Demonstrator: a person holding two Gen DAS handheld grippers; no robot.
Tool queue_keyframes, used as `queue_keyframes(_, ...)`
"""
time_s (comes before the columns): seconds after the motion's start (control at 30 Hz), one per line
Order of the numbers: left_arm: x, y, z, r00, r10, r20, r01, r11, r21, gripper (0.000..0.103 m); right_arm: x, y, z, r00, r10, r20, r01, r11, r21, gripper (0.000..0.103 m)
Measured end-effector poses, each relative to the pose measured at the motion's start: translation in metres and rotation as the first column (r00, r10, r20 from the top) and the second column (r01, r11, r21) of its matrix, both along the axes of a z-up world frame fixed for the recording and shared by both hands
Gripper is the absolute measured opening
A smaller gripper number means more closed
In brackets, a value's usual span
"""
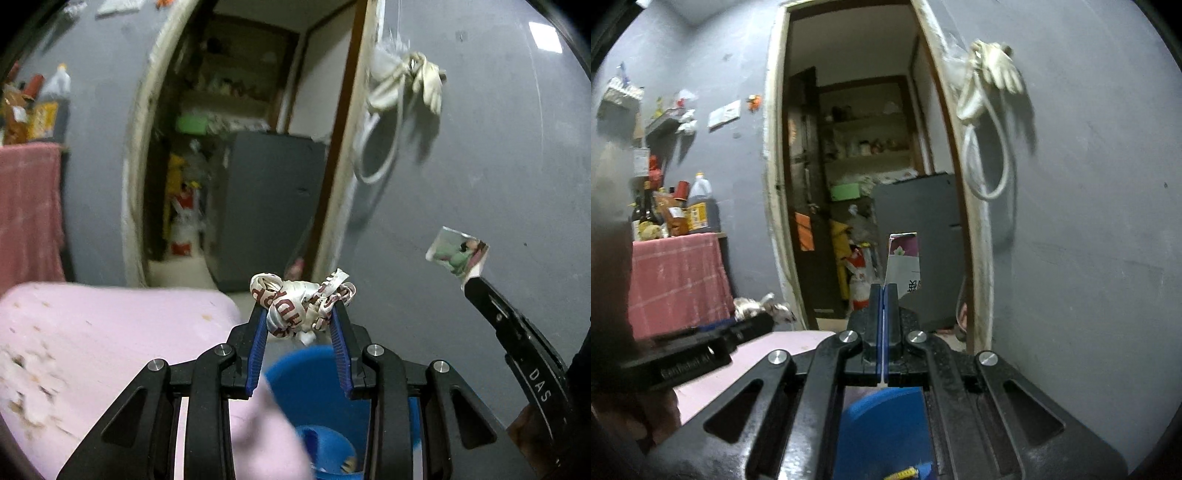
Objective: Collect trash
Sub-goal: 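Lift the printed wrapper and packet and carry both over the blue basin, then open both tools to drop the wrapper and packet into the basin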
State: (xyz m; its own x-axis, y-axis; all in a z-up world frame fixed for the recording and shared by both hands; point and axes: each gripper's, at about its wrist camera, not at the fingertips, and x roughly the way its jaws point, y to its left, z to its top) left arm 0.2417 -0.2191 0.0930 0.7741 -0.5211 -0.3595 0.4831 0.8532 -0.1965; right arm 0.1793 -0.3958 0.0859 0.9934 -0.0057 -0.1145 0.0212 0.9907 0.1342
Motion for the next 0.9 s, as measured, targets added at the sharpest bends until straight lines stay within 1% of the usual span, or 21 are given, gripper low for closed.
queue_keyframes(0.13, 0.012, -0.022, -0.012, 0.997, -0.025, -0.077, 0.025, 1.000, 0.010, 0.029, 0.007, -0.015, -0.009, 0.998, -0.017, -0.066, 0.019, 1.000, 0.022, 0.000)
queue_keyframes(0.27, 0.023, -0.038, -0.024, 0.988, -0.051, -0.147, 0.055, 0.998, 0.028, 0.029, 0.018, -0.032, -0.026, 0.987, -0.028, -0.159, 0.038, 0.997, 0.066, 0.000)
queue_keyframes(0.37, 0.033, -0.046, -0.037, 0.974, -0.064, -0.217, 0.074, 0.996, 0.039, 0.031, 0.031, -0.046, -0.041, 0.969, -0.022, -0.244, 0.054, 0.991, 0.125, 0.001)
queue_keyframes(0.4, 0.033, -0.047, -0.040, 0.970, -0.065, -0.233, 0.079, 0.996, 0.049, 0.033, 0.036, -0.051, -0.047, 0.961, -0.013, -0.277, 0.058, 0.986, 0.154, 0.001)
queue_keyframes(0.47, 0.038, -0.052, -0.049, 0.961, -0.065, -0.269, 0.090, 0.993, 0.081, 0.034, 0.043, -0.060, -0.058, 0.945, 0.011, -0.326, 0.059, 0.977, 0.203, 0.001)
queue_keyframes(0.5, 0.038, -0.054, -0.053, 0.957, -0.064, -0.283, 0.093, 0.991, 0.094, 0.037, 0.047, -0.063, -0.063, 0.937, 0.021, -0.350, 0.061, 0.973, 0.221, 0.001)
queue_keyframes(0.53, 0.039, -0.055, -0.057, 0.953, -0.061, -0.295, 0.095, 0.990, 0.103, 0.038, 0.051, -0.064, -0.066, 0.930, 0.028, -0.367, 0.063, 0.971, 0.233, 0.001)
queue_keyframes(0.6, 0.040, -0.055, -0.064, 0.947, -0.059, -0.316, 0.098, 0.989, 0.109, 0.045, 0.056, -0.066, -0.073, 0.919, 0.044, -0.393, 0.060, 0.967, 0.248, 0.001)
queue_keyframes(0.63, 0.041, -0.055, -0.068, 0.944, -0.059, -0.325, 0.101, 0.988, 0.113, 0.046, 0.058, -0.065, -0.076, 0.913, 0.046, -0.405, 0.062, 0.966, 0.250, 0.001)
queue_keyframes(0.8, 0.043, -0.056, -0.084, 0.932, -0.057, -0.357, 0.111, 0.985, 0.132, 0.047, 0.070, -0.061, -0.084, 0.892, 0.055, -0.449, 0.065, 0.967, 0.247, 0.002)
queue_keyframes(0.9, 0.043, -0.051, -0.085, 0.931, -0.053, -0.362, 0.108, 0.985, 0.136, 0.048, 0.074, -0.059, -0.086, 0.886, 0.053, -0.461, 0.069, 0.967, 0.244, 0.003)
